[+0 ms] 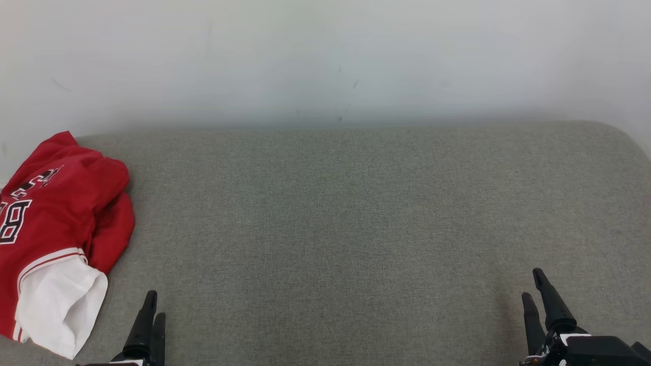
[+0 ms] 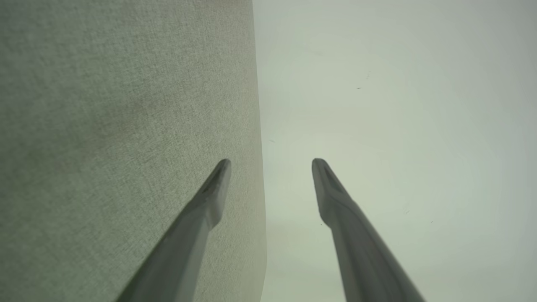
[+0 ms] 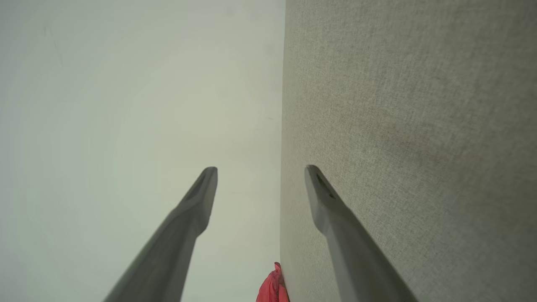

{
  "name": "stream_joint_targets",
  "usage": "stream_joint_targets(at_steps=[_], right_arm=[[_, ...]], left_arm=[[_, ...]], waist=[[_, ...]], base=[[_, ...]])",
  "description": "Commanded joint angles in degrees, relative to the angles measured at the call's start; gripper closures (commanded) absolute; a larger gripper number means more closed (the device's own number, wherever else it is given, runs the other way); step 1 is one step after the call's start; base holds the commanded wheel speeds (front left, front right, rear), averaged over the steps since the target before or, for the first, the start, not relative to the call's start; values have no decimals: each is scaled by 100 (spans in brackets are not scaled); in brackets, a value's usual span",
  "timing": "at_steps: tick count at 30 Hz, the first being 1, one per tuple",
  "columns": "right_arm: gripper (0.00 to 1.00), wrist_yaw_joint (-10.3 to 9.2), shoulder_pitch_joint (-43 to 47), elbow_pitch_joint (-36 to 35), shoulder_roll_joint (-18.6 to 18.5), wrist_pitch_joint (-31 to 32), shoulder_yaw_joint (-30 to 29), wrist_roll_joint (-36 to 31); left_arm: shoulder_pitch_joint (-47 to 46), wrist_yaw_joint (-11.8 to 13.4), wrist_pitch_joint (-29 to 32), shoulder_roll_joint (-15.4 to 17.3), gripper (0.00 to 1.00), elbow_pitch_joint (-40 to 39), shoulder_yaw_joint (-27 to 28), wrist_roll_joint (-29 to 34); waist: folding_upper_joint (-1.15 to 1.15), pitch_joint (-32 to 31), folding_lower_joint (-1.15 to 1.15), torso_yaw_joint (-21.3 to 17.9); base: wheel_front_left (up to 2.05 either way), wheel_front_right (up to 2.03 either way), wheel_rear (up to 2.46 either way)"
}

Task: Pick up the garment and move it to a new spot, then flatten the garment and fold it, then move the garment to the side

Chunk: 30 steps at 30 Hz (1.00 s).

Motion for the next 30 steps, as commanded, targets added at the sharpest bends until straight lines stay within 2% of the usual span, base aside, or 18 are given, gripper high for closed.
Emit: stream_joint_targets(at_steps=[1,10,30], right_arm=[[0,7,-82,-124,-10,-88,84,-123],[0,8,-21,-253,-12,-342,259,-842],[0,10,70,-560,-17,-800,539,-3295]], left_arm=[[-76,-6,-98,14,0,-151,-39,78],[-29,-8,-353,18,0,-329,-37,786],[115,67,-816,84,0,-634,-121,3424]], waist=[[0,1,0,0],[0,6,0,-4],[0,15,0,-26]], base=[[0,0,0],[0,0,0],[0,0,0]])
